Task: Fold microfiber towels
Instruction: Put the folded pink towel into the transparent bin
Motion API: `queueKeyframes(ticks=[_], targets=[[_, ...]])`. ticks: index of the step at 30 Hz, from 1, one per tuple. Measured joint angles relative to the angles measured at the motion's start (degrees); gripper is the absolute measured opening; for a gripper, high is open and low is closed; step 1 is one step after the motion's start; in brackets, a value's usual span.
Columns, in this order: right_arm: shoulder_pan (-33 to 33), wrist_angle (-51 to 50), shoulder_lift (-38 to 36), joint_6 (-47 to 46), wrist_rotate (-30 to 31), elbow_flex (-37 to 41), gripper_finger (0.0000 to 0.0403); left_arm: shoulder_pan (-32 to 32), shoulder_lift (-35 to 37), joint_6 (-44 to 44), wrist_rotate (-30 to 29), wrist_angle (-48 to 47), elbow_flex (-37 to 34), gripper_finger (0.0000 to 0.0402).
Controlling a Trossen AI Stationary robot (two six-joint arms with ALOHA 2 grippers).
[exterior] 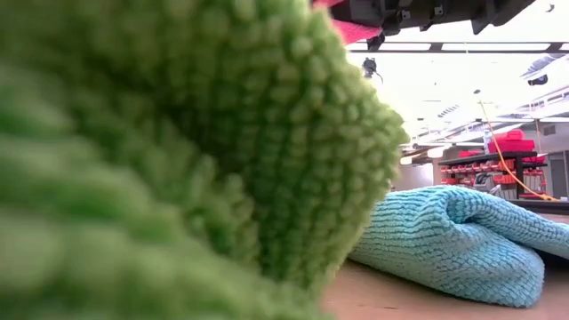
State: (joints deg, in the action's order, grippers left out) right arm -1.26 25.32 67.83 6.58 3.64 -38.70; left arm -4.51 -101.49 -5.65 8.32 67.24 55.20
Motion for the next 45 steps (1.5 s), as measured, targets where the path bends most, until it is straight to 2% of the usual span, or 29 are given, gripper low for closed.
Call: queueKeyframes(ticks=[12,17,21,24,29,34,38,45], targets=[[0.0,0.0,0.0,0.0,-0.2,0.0,0.0054,-0.1,0.0,0.5,0.0,0.0,0.0,0.0221],[0.0,-0.1,0.0,0.1,-0.2,0.0,0.0068,-0.1,0.0,4.2,0.0,-0.2,0.6,0.0128],[0.0,-3.8,0.0,-1.1,-0.2,-0.1,0.0100,-0.2,0.0,5.3,-0.2,-2.4,0.8,0.0035],[0.0,-11.7,-0.1,-3.3,0.0,-1.7,0.0135,-0.2,-0.1,7.0,-0.8,-2.7,0.7,0.0030],[0.0,-37.4,0.1,-8.8,2.7,-10.2,0.0183,-0.2,0.0,10.8,-1.9,-1.6,0.8,0.0037],[-1.0,-60.8,0.0,-15.9,2.7,-19.3,0.0203,0.0,0.0,15.9,-1.9,-3.5,0.8,0.0031],[-3.0,-71.9,0.0,-21.3,1.7,-24.5,0.0204,0.9,0.0,17.3,-1.9,-5.0,0.8,0.0034],[-4.5,-83.8,0.0,-29.9,1.1,-32.5,0.0203,4.7,-3.3,18.6,-4.5,-2.8,0.8,0.0034]])
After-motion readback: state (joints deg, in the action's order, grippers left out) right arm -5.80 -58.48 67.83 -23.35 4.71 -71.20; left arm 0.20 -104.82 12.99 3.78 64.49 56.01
